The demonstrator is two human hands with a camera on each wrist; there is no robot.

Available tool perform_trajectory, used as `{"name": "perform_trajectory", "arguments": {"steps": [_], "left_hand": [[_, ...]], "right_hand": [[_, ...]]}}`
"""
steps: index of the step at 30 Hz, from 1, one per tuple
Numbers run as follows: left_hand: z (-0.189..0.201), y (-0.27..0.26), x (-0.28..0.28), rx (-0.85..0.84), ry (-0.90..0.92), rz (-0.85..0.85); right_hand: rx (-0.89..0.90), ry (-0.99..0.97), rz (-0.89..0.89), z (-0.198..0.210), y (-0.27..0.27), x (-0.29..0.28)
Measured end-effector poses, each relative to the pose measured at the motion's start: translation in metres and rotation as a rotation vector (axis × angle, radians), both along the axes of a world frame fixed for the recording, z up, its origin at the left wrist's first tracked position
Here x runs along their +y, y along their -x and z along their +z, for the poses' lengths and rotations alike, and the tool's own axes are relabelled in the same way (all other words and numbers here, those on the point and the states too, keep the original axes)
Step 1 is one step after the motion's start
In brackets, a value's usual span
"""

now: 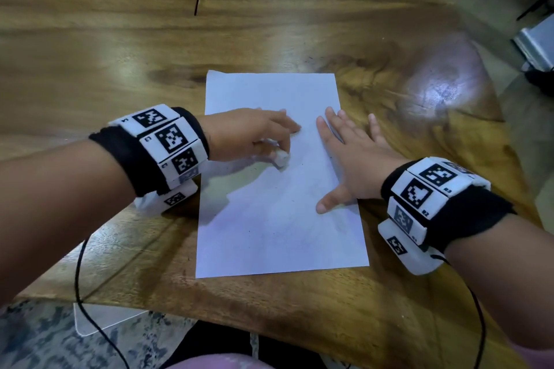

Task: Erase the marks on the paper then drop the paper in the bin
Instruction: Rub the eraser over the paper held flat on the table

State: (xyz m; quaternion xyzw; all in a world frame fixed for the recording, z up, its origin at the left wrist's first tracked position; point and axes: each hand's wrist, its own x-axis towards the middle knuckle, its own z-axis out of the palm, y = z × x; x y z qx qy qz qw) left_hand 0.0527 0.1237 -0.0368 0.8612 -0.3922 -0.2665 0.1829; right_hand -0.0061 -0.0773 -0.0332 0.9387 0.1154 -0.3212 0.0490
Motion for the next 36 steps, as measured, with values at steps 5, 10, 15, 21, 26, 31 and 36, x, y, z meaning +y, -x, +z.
{"name": "perform_trajectory", "arguments": {"steps": [5, 10, 15, 21, 26, 31, 36], "left_hand": [[-0.002, 0.002, 0.011, 0.016, -0.047, 0.076], [0.0, 0.018, 0.026, -0.078, -0.044, 0.297], [0.006, 0.054, 0.029, -0.131, -0.108, 0.429], [0.009, 0.095, 0.042, -0.111, -0.067, 0.528], [0.015, 0.095, 0.038, -0.164, -0.099, 0.545], [0.018, 0.08, 0.017, -0.178, -0.014, 0.58], [0.015, 0.056, -0.024, -0.077, 0.071, 0.5]], "right_hand": [[-0.012, 0.003, -0.013, 0.004, -0.002, 0.002], [-0.013, -0.078, -0.026, 0.006, 0.003, 0.004], [0.013, -0.122, -0.018, 0.003, 0.01, -0.001], [0.001, -0.153, -0.004, 0.001, 0.013, -0.004], [-0.026, -0.15, 0.002, 0.004, 0.019, -0.001], [0.027, -0.209, 0.003, 0.005, 0.035, -0.002], [0.038, -0.257, -0.017, 0.001, 0.038, -0.003]]}}
